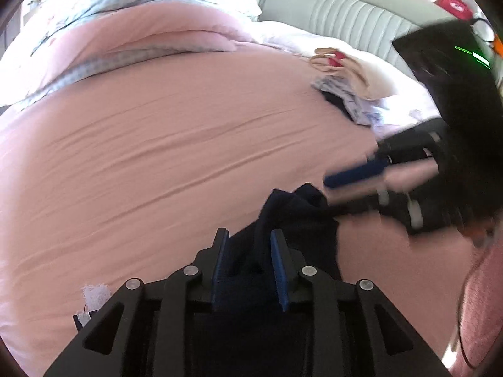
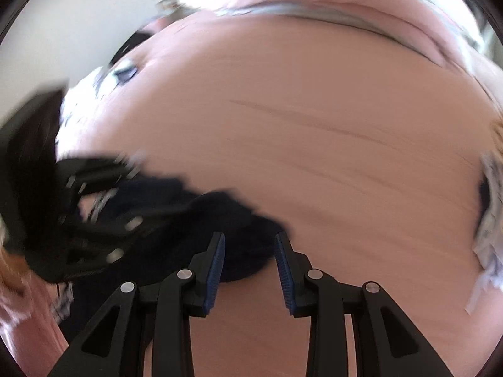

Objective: Fold clothes

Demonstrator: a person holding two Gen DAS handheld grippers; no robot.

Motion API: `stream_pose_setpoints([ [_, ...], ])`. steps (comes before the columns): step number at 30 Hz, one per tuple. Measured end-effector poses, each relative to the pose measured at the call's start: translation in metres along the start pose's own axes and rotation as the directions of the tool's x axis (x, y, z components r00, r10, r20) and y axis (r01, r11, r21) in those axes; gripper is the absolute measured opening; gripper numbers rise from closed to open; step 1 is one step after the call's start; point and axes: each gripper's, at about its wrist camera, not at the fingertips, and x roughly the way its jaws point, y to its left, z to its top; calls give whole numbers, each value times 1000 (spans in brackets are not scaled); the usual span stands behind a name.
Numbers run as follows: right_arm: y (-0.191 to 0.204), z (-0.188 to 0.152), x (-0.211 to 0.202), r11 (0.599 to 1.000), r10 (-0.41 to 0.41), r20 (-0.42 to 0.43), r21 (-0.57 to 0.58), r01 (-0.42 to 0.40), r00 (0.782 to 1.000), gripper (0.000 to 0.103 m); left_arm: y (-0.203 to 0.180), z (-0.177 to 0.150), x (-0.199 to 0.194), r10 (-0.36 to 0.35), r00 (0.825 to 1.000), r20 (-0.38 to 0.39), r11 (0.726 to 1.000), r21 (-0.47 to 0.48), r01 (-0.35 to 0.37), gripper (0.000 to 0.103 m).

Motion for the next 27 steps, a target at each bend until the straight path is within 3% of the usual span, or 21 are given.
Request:
stream_pose_setpoints([
  [4,5,-13,15,998,-59,-18,36,59,998,31,5,-13,5,-1,999,32,1000,-20,2,25],
  [8,7,-25,5,985,-132,-17,111,133,991,38,11,-17,13,-49,998,32,997,-63,50,32],
  [14,18,-16,-17,984,-136,115,134,120,984,41,12,-19,5,-25,998,59,997,-70,30,32],
  [16,5,-16,-15,989,-102,95,117,91,990,41,12,-19,-1,-34,996,85,996,-75,40,32],
  [18,21,-8,-5,997,-78,90,32,76,993,41,10,-14,-4,-42,994,105,996,-74,50,32],
  [20,31,-2,11,991,-134,58,-6,135,989,41,11,-13,-6,-35,994,103,996,-75,43,32],
  [22,15,1,25,975,-212,23,69,210,977,41,18,-17,-6,-2,995,95,995,-104,12,32],
  [24,-4,-4,23,970,-157,48,195,145,986,41,26,-21,-6,35,996,85,990,-136,-23,32],
  [27,-8,-12,11,951,-183,83,268,155,980,41,38,-27,-9,76,994,76,980,-190,-60,32],
])
